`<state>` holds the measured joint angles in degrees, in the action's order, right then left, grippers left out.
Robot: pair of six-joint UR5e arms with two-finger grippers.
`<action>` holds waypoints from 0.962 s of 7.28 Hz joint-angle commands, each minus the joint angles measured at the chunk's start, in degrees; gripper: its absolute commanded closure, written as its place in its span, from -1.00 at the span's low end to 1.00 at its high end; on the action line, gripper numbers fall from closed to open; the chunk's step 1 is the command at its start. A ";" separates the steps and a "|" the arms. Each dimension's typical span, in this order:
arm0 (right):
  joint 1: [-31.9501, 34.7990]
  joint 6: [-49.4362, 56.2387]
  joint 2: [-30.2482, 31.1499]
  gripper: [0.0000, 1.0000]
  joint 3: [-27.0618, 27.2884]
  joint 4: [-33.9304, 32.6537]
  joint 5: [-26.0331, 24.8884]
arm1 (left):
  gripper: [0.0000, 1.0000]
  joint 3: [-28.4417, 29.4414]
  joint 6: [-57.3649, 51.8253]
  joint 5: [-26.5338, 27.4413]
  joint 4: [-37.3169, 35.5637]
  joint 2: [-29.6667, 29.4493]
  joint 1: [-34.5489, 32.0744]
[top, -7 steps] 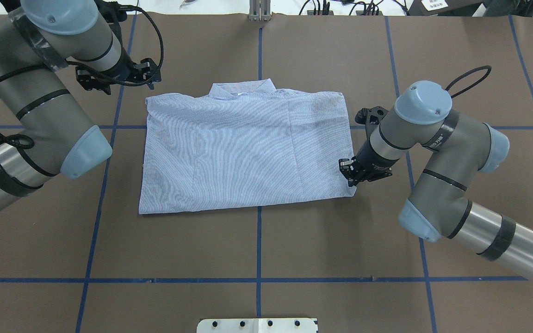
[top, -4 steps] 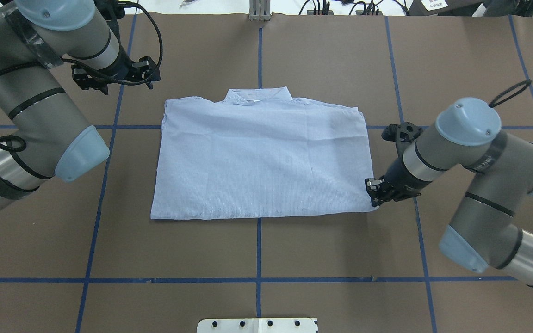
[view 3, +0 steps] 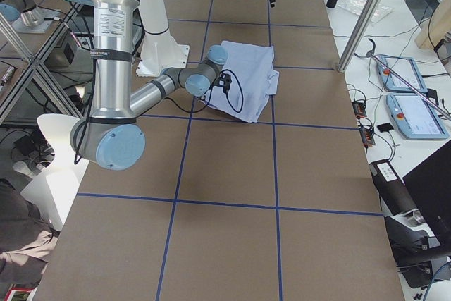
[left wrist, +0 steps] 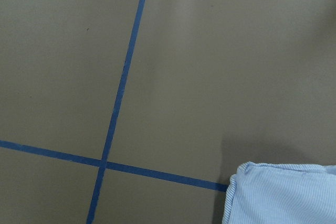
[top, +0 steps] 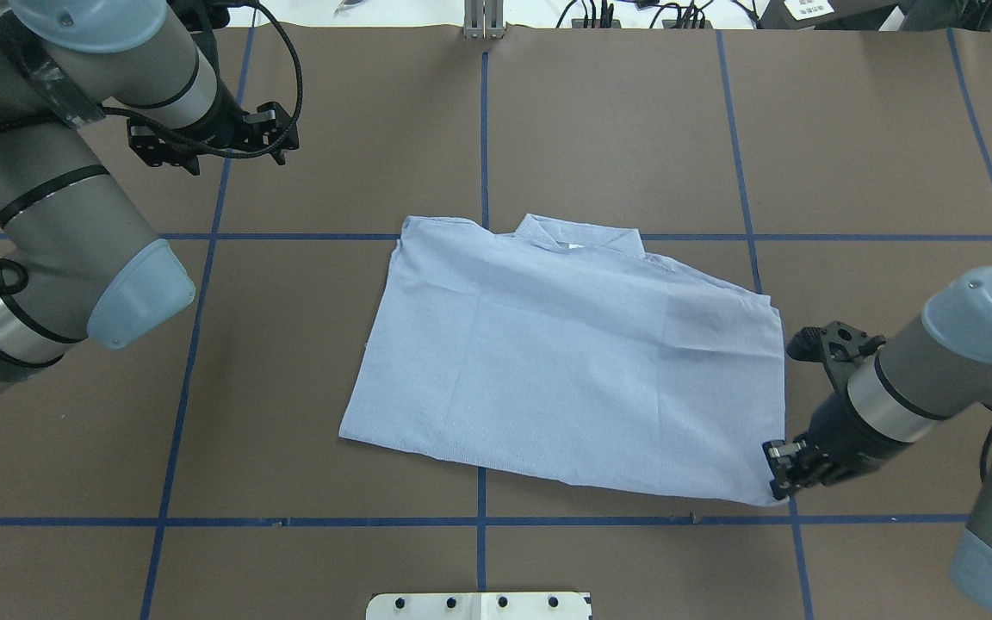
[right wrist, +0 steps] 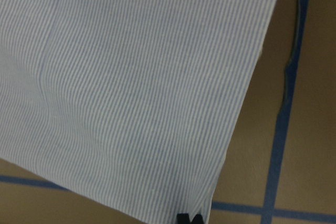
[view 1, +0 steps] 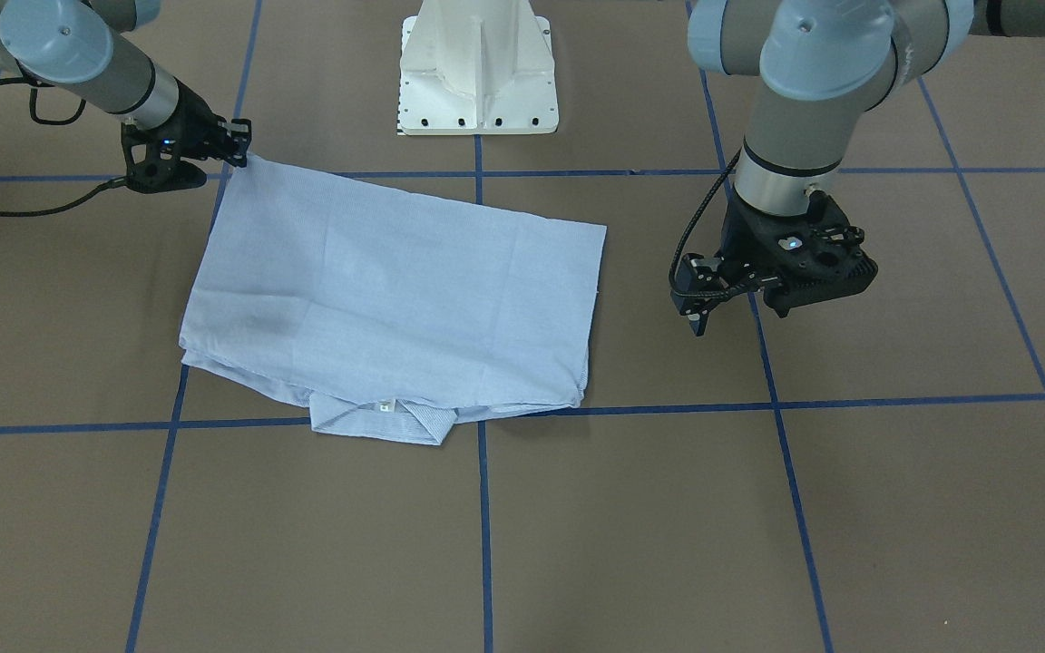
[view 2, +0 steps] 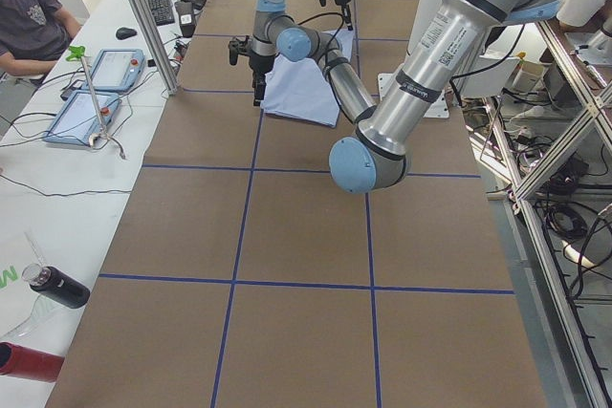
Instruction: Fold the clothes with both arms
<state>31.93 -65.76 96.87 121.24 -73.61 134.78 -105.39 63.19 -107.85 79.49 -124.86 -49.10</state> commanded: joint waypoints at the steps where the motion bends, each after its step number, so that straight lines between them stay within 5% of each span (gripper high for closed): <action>1: -1.96 -0.07 7.09 0.95 3.13 0.05 5.21 | -1.00 -0.78 0.00 0.01 -0.21 -0.03 0.76; 2: -1.96 -0.15 7.11 -0.98 3.30 0.40 5.49 | -1.00 -1.48 0.00 0.10 -0.21 0.14 2.68; 5: 5.91 -0.07 -4.09 -1.00 1.82 0.58 1.91 | -1.00 -4.73 10.83 -0.43 0.58 1.38 13.03; 7: 11.46 -0.07 -10.71 -1.00 1.90 0.49 -1.19 | -1.00 -4.91 25.69 -0.43 9.05 2.51 19.54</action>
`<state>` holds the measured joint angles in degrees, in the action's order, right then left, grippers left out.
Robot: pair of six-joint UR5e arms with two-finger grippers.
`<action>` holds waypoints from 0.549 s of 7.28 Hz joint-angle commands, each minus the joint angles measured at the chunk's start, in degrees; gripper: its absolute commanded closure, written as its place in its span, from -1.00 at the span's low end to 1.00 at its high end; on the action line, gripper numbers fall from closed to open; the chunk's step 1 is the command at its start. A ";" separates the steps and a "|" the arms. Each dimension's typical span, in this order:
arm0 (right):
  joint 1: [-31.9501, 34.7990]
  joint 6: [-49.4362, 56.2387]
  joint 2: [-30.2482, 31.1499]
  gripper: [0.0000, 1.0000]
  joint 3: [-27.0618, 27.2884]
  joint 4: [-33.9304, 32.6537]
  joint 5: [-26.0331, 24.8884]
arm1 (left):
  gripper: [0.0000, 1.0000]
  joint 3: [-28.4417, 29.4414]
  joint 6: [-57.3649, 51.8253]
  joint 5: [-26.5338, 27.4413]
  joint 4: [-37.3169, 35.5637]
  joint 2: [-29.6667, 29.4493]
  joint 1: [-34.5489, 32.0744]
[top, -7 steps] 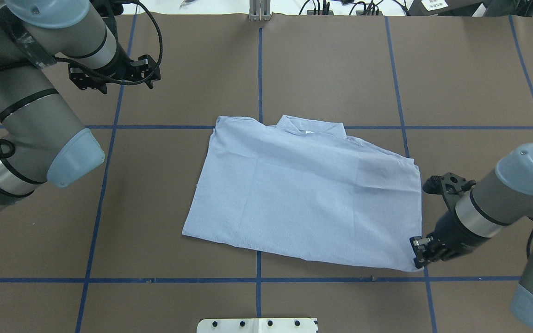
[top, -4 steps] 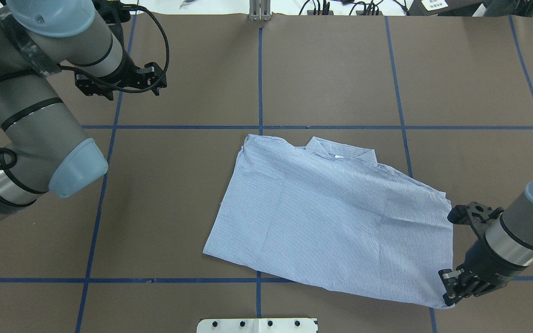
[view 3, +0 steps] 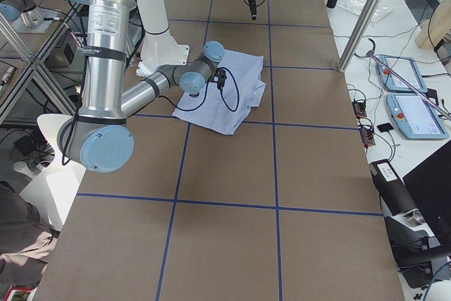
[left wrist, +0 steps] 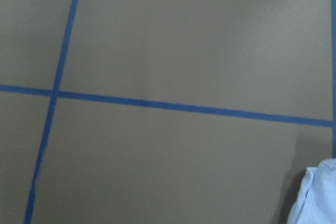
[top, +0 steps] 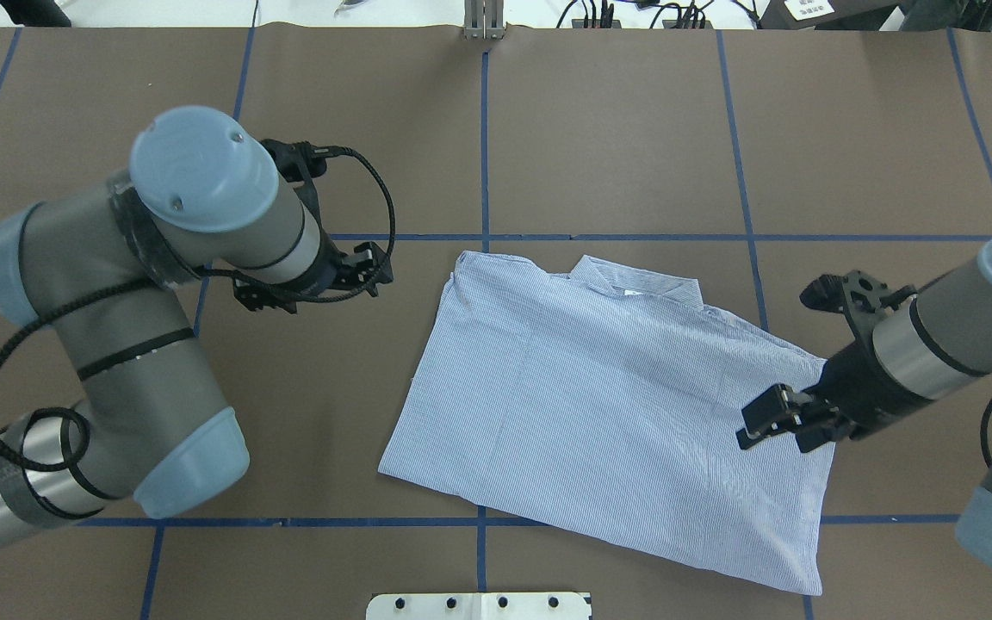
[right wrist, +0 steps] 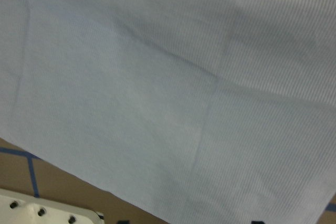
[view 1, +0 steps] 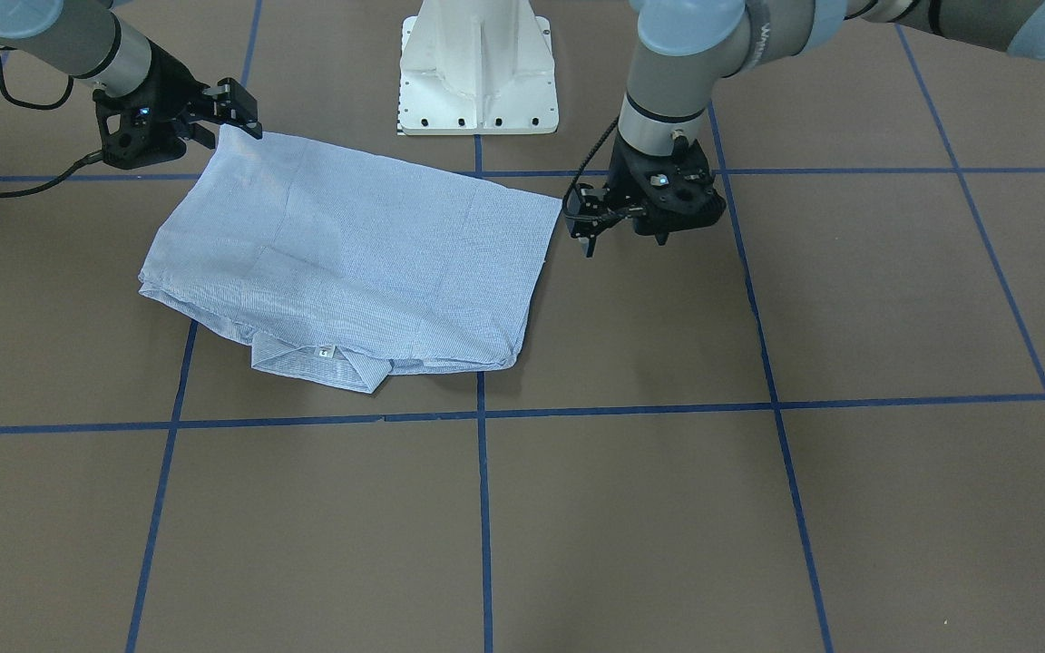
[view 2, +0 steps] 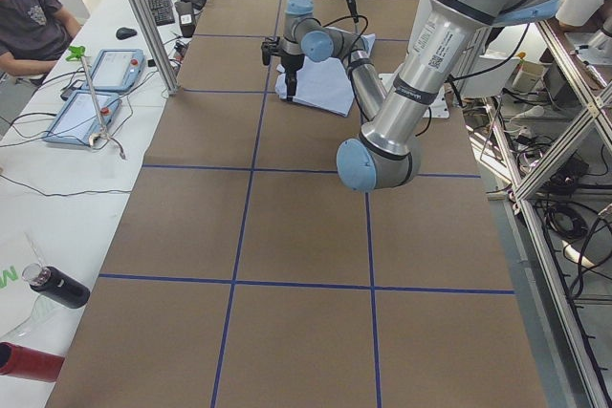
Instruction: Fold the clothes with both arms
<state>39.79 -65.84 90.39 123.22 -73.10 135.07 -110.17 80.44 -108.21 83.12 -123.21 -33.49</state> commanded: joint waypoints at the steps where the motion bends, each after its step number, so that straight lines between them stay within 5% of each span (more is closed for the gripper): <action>1: 5.46 0.01 -5.91 -1.00 -0.17 -0.12 -2.09 | -1.00 -0.05 13.55 0.02 12.09 3.30 7.27; 2: 5.56 0.10 -6.63 -1.00 -0.18 -0.12 -4.01 | -1.00 0.82 19.69 0.37 18.94 5.59 10.96; 4: 5.56 0.10 -7.42 -1.00 -0.35 -0.29 -5.08 | -0.98 2.75 24.93 0.98 20.16 6.23 14.33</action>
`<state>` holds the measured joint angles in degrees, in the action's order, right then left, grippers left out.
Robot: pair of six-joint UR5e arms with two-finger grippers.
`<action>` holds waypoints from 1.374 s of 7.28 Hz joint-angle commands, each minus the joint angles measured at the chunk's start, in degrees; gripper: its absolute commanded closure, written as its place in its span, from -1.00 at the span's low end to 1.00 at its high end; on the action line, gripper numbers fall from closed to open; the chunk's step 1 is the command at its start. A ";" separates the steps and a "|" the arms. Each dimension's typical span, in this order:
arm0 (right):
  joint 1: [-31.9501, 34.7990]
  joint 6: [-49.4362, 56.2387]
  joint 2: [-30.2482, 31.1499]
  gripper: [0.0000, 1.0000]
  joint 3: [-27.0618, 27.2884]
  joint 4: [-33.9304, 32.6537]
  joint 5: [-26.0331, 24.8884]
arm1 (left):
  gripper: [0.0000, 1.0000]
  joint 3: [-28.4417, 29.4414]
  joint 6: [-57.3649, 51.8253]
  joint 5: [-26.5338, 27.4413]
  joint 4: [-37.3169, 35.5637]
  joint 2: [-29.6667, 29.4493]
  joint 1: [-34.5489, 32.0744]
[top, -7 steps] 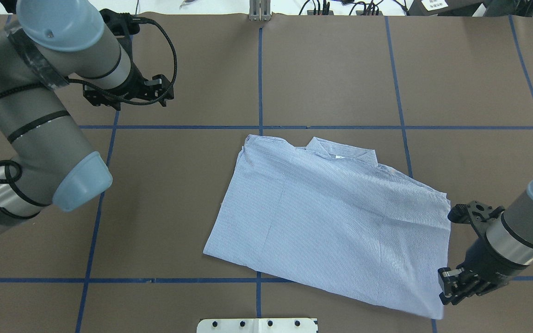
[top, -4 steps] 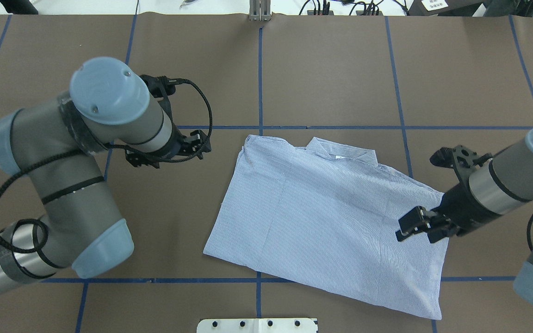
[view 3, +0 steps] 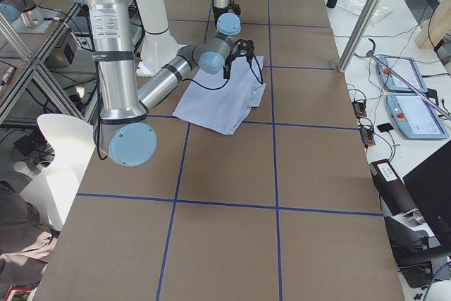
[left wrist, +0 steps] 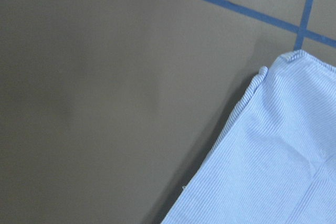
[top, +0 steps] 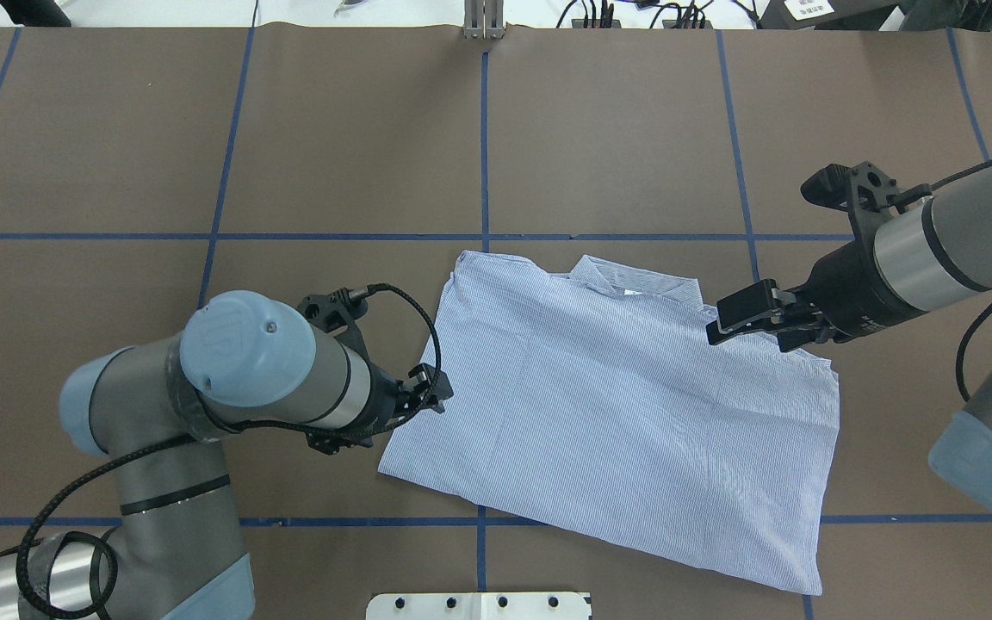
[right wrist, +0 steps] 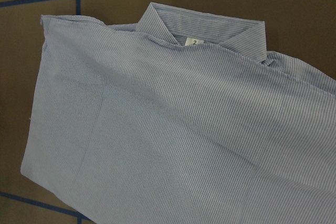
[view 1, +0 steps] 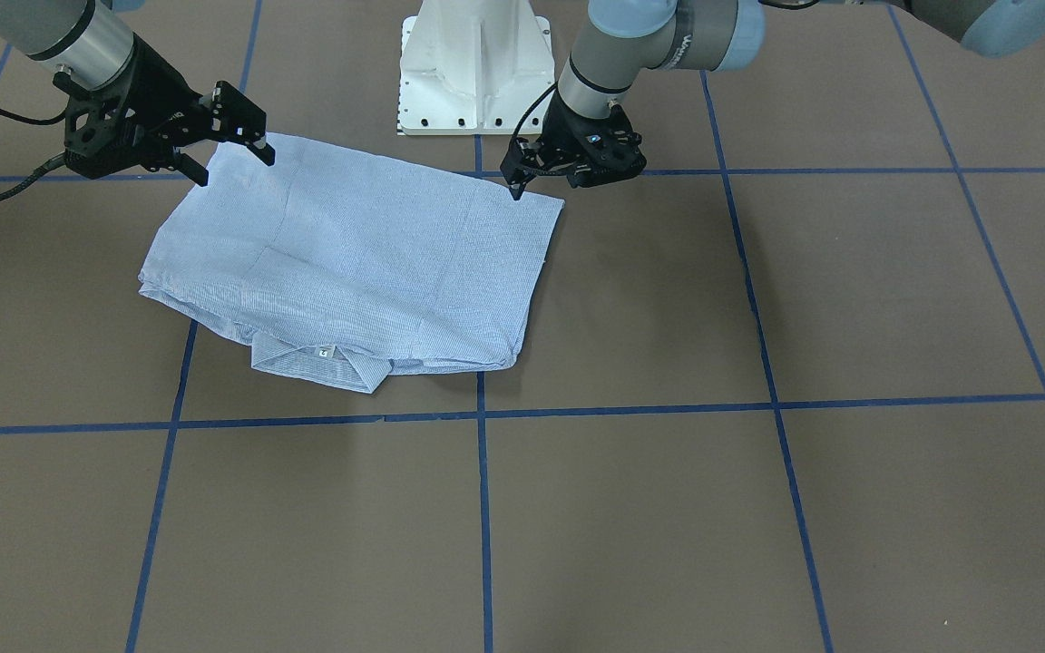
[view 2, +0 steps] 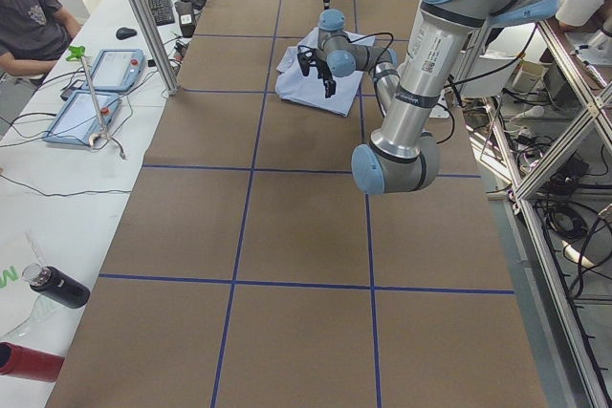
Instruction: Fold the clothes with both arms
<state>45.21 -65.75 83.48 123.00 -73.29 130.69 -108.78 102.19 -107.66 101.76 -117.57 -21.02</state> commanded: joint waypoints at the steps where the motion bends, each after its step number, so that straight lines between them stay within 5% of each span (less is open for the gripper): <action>1: 0.05 0.01 -0.60 -1.00 -0.47 -0.10 -0.88 | -0.93 3.03 3.10 0.52 1.52 0.59 2.29; 10: 0.14 0.01 -1.83 -1.00 -1.62 -0.36 -0.70 | -0.50 6.38 3.01 1.75 0.72 0.50 2.21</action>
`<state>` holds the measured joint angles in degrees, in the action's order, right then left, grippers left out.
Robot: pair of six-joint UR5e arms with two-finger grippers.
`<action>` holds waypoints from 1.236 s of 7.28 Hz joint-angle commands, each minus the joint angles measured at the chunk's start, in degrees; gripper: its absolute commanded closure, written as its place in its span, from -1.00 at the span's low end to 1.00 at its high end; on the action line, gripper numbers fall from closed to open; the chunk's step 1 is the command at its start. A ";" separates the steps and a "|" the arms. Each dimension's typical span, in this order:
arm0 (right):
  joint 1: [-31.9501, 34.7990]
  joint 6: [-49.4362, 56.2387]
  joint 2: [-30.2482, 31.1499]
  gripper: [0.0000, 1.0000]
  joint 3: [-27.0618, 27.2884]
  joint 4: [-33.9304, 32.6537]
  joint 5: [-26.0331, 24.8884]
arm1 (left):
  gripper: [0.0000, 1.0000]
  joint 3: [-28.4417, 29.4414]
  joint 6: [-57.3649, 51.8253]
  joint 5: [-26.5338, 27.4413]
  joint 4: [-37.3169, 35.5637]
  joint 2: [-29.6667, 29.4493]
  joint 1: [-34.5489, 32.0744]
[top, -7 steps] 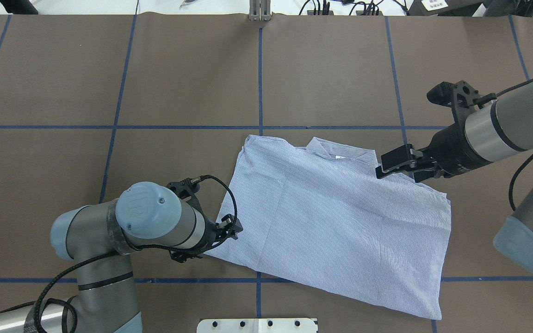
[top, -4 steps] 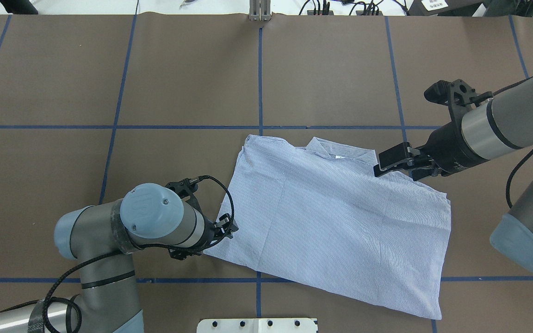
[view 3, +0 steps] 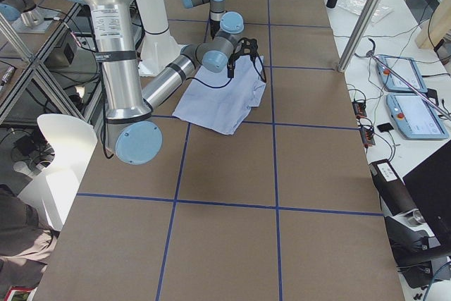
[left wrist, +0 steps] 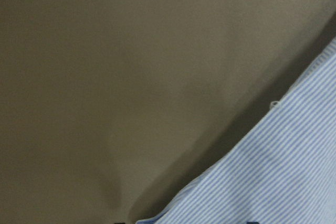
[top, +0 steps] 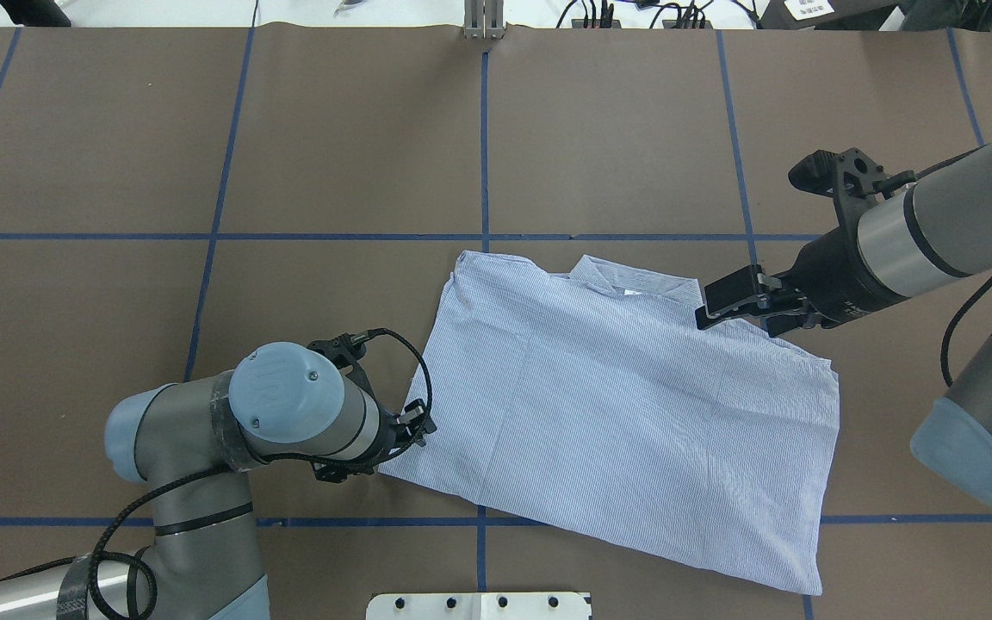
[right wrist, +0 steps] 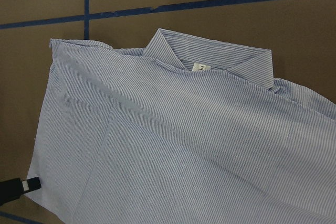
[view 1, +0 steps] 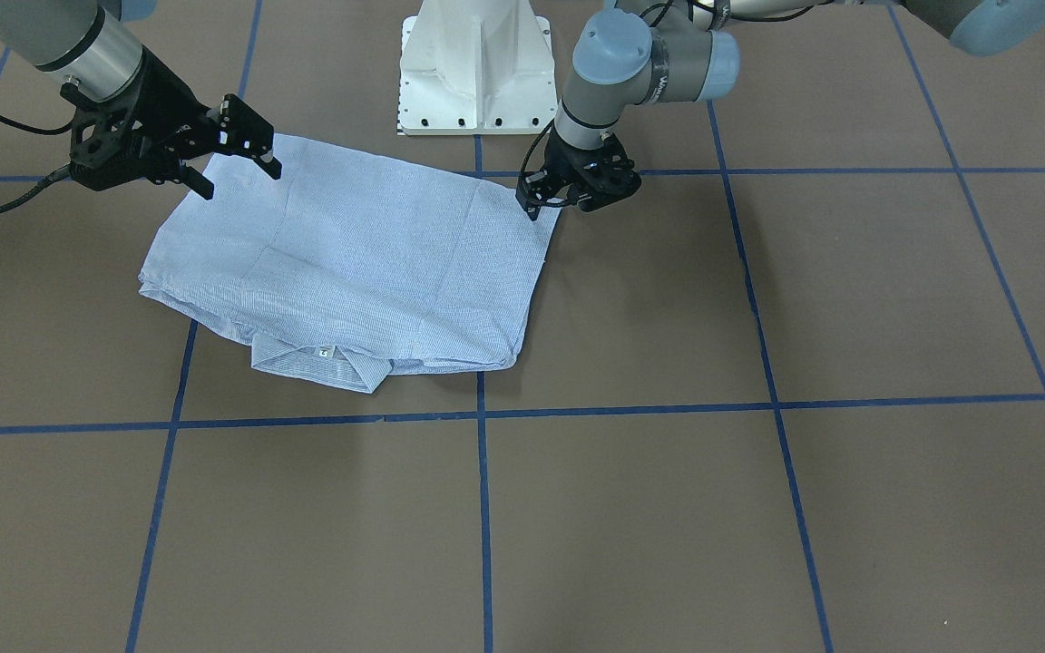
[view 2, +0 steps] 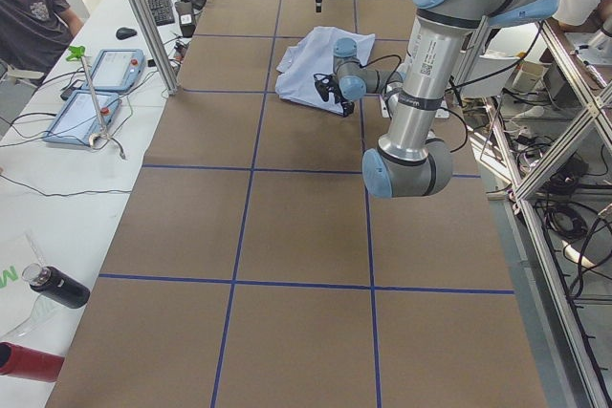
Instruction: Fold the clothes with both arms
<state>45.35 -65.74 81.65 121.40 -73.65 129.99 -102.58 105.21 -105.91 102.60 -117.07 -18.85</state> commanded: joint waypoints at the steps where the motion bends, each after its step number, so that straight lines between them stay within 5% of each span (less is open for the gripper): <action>1: 0.09 0.00 0.00 -1.00 -0.11 0.00 0.00 | -0.43 0.27 0.00 0.00 -0.21 0.00 0.04; 3: 0.17 0.00 0.00 -1.00 -0.11 0.00 0.00 | -0.34 0.18 0.00 -0.09 -0.21 0.00 0.13; 6: 0.61 0.00 0.09 -1.00 -0.38 -0.09 0.00 | 0.33 0.18 -0.09 -0.18 -0.56 0.00 0.31; 8: 1.58 0.00 0.09 -1.00 -0.38 -0.09 0.44 | 1.00 -1.04 -0.09 -0.52 -3.62 -0.79 0.31; 9: 1.67 0.00 0.09 -1.00 -0.73 -0.09 0.36 | 1.00 -1.92 -0.09 -0.62 -4.42 -0.88 0.31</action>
<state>46.71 -65.74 81.74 120.94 -73.74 130.32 -103.46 105.12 -106.33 99.55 -117.71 -18.55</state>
